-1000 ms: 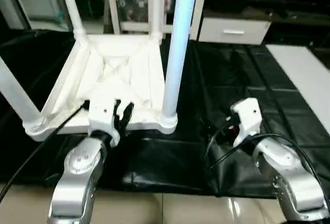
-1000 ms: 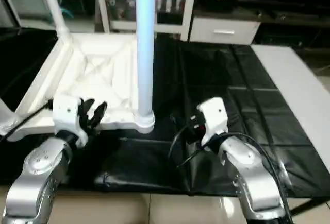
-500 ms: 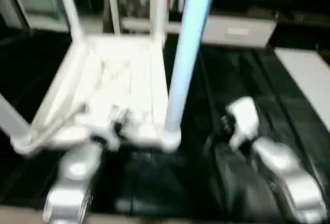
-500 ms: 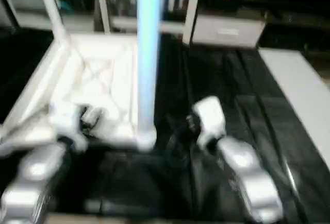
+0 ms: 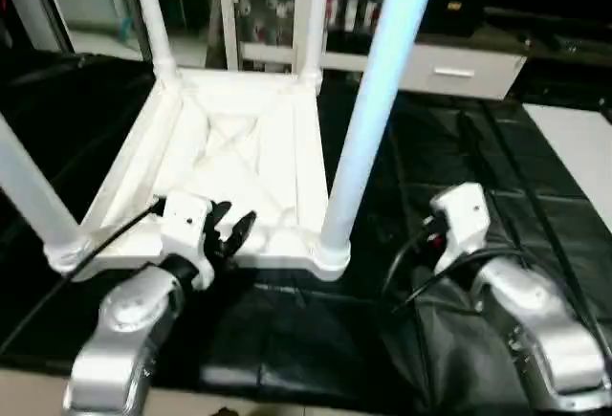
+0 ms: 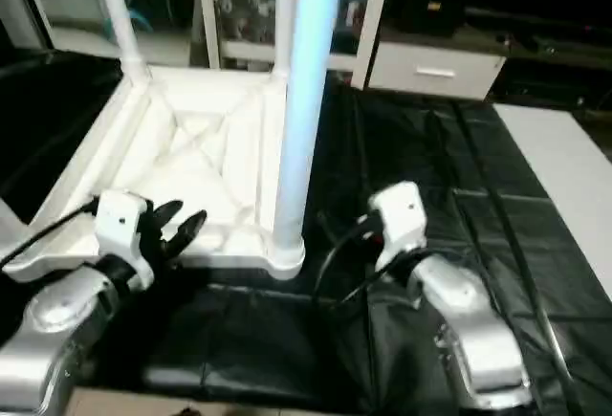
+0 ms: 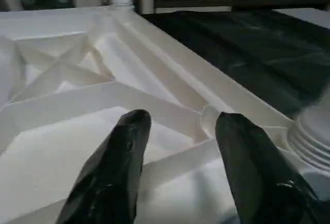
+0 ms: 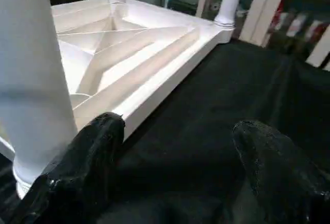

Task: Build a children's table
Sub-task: Rotate table base, then rotate leg to tighten

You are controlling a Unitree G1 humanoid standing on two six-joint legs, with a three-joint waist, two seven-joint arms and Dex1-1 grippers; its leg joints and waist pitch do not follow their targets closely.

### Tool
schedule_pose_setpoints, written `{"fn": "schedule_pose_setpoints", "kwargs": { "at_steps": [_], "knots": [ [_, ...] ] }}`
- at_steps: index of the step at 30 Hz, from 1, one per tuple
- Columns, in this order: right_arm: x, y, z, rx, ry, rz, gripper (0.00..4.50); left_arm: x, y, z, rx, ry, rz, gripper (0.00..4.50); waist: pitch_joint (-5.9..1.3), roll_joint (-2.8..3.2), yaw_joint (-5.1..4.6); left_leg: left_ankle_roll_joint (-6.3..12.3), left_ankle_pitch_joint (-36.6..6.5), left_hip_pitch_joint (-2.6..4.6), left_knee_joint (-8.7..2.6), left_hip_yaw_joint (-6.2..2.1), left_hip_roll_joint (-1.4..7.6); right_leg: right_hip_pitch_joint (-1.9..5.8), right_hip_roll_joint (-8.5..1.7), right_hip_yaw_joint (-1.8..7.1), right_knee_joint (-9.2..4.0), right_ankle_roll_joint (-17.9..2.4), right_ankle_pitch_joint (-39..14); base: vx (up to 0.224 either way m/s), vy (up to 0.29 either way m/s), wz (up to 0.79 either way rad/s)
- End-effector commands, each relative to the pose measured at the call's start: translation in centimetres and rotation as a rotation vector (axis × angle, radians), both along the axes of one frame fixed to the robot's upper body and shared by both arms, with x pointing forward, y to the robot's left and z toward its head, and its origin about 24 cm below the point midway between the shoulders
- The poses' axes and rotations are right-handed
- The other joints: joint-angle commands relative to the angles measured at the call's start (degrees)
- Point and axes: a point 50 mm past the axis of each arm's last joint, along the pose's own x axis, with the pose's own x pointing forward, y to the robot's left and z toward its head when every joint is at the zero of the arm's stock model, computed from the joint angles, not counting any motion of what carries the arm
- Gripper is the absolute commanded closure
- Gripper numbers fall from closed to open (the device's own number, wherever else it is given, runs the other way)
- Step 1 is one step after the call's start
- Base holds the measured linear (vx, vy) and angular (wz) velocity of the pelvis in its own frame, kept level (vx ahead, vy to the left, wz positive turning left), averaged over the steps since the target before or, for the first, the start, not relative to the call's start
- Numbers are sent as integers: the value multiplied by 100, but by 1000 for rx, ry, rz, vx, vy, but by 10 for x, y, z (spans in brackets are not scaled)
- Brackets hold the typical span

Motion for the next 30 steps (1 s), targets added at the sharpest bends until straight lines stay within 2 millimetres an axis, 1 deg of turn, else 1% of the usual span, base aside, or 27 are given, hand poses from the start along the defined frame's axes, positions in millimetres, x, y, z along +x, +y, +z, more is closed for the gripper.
{"fn": "schedule_pose_setpoints", "kwargs": {
  "at_steps": [1,2,3,4,5,6,7,9,10,11,12,14,15,16,17,18,19,20,21,23,24,25,26,27,28,29,30],
  "knots": [
    [5,-14,3,-6,17,-28,68,5,-9,0,-3,32,-132,172,-156,52,-30,-490,-2446,195,-596,-188,339,-76,-523,315,-726,-722,-2063,-72,24,-6],
    [6,-18,3,-25,27,-20,68,6,-11,-1,-8,58,-179,150,-165,53,-29,-513,-2382,180,-612,-186,359,-65,-529,309,-704,-736,-1830,-53,33,-7],
    [6,-18,3,-25,27,-20,68,6,-11,-1,-8,58,-179,150,-176,53,-39,-501,-2309,164,-623,-179,358,-47,-523,297,-691,-747,-1688,-53,33,-7],
    [6,-21,3,-47,37,7,68,8,-12,-1,-1,77,-250,142,-197,75,-54,-476,-2221,151,-641,-178,365,-41,-509,269,-667,-789,-1460,0,0,0],
    [6,-21,3,-47,37,7,68,8,-12,-1,-1,77,-250,135,-204,64,-60,-459,-2170,137,-635,-174,351,-36,-507,264,-667,-788,-1388,0,0,0],
    [5,-23,3,-59,42,23,68,9,-13,-1,6,85,-274,118,-216,58,-65,-420,-2011,105,-636,-161,360,-23,-515,271,-639,-836,-1100,0,0,0],
    [4,-25,3,-71,47,39,68,9,-14,-1,13,93,-298,118,-246,59,-67,-311,-1747,70,-628,-151,352,13,-514,260,-619,-857,-799,0,0,0],
    [-3,-30,6,-125,78,170,68,14,-20,1,28,129,-473,118,-275,73,-33,-200,-1574,104,-580,-108,349,-22,-506,275,-611,-916,-458,0,0,0],
    [-3,-30,6,-125,78,170,68,14,-20,1,28,129,-473,118,-275,72,-18,-120,-1437,101,-569,-88,347,-14,-514,281,-604,-986,-265,0,0,0],
    [-7,-32,7,-139,93,219,68,16,-22,2,37,144,-546,118,-269,78,-18,-51,-1310,92,-567,-71,349,-11,-523,286,-597,-1070,-69,0,0,0],
    [-9,-33,7,-154,103,258,68,17,-23,2,58,158,-598,118,-288,76,-5,-18,-1247,101,-551,-62,353,-2,-523,283,-584,-1108,35,0,0,0],
    [-17,-35,7,-192,135,351,68,22,-22,1,134,185,-686,118,-310,109,-8,152,-905,89,-524,-47,356,33,-530,277,-542,-1260,577,0,0,0],
    [-18,-35,8,-200,140,370,68,24,-22,1,152,187,-701,118,-295,124,5,220,-884,86,-527,-40,340,33,-511,278,-581,-1224,558,0,0,0],
    [-18,-35,8,-200,140,370,68,24,-22,1,152,187,-701,118,-325,101,1,291,-784,103,-502,-26,363,50,-533,285,-541,-1295,752,0,0,0],
    [-21,-36,8,-213,148,397,68,27,-21,0,186,191,-716,134,-336,140,9,332,-669,91,-491,-28,361,62,-549,279,-519,-1350,894,0,0,0],
    [-23,-36,9,-219,152,422,68,32,-20,1,221,189,-730,145,-337,211,24,399,-598,91,-482,-29,364,58,-553,274,-514,-1412,989,0,0,0],
    [-26,-35,11,-225,155,453,68,37,-17,1,257,200,-755,153,-343,162,18,462,-594,98,-473,-15,372,64,-546,274,-527,-1466,1048,0,0,0],
    [-26,-35,11,-225,155,453,68,37,-17,1,258,200,-755,156,-343,216,20,485,-594,105,-470,-10,366,56,-533,270,-538,-1506,1066,0,0,0],
    [-27,-33,12,-227,157,468,68,38,-16,1,266,215,-773,166,-355,199,18,500,-582,98,-461,-12,373,70,-541,272,-514,-1546,1126,0,0,0],
    [-28,-31,13,-231,154,482,68,39,-16,1,273,226,-785,179,-342,229,7,559,-571,90,-468,-11,378,63,-547,258,-515,-1631,1072,0,0,0],
    [-29,-29,13,-237,152,494,68,41,-15,0,283,230,-788,195,-339,289,17,553,-648,102,-465,-10,381,50,-557,260,-525,-1670,907,0,0,0],
    [-30,-27,13,-238,150,507,68,44,-13,-2,304,236,-784,196,-339,272,9,539,-702,107,-464,3,381,45,-546,261,-538,-1681,836,0,0,0],
    [-30,-27,13,-238,150,507,68,44,-13,-2,304,236,-784,196,-335,289,7,495,-805,113,-473,4,384,48,-540,264,-553,-1681,701,0,0,0],
    [-30,-27,13,-238,150,507,68,44,-13,-2,304,236,-784,201,-338,282,10,460,-840,111,-483,-5,398,56,-549,261,-541,-1677,621,0,0,0],
    [-32,-26,14,-239,149,515,68,46,-11,-4,321,244,-782,225,-338,285,10,456,-840,107,-483,-1,397,54,-550,262,-543,-1682,599,0,0,0],
    [-33,-25,14,-239,149,522,68,46,-10,-6,332,253,-788,234,-332,327,8,426,-903,116,-484,4,393,37,-546,265,-558,-1674,498,0,0,0],
    [-35,-24,13,-240,151,528,68,45,-8,-9,335,268,-797,237,-336,302,7,400,-952,119,-488,6,396,42,-544,270,-565,-1655,430,0,0,0]
  ]
}}
